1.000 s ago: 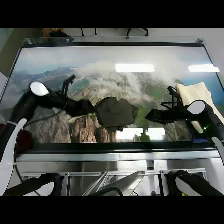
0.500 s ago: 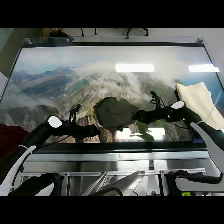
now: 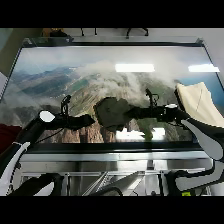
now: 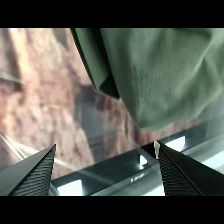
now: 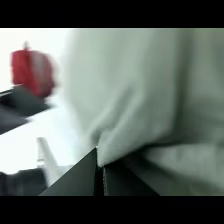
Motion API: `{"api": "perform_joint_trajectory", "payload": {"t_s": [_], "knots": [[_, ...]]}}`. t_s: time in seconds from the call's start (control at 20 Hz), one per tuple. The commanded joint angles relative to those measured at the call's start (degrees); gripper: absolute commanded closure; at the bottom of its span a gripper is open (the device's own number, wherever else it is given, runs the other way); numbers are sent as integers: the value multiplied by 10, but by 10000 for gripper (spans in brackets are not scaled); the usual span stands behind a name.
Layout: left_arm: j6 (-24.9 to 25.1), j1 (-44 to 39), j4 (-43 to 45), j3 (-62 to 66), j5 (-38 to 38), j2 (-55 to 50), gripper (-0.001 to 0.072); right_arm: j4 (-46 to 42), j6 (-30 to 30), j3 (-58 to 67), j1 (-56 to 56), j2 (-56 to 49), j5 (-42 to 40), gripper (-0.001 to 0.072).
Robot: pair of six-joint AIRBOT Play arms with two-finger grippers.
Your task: Fold the shirts.
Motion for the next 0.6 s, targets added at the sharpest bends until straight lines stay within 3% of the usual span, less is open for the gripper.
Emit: {"api": "perform_joint_trajectory", "payload": {"t_s": [0.0,0.25,0.35,0.55], "knots": [[5,20,1,3,-1,0,13,38,-4,49,1,26,78,696],[4,10,-4,3,30,0,12,31,24,193,-3,113,96,696],[4,-19,-5,3,64,0,13,-11,53,236,-25,131,86,696],[4,-85,-6,3,140,0,13,-55,81,249,-105,150,86,697]]}}
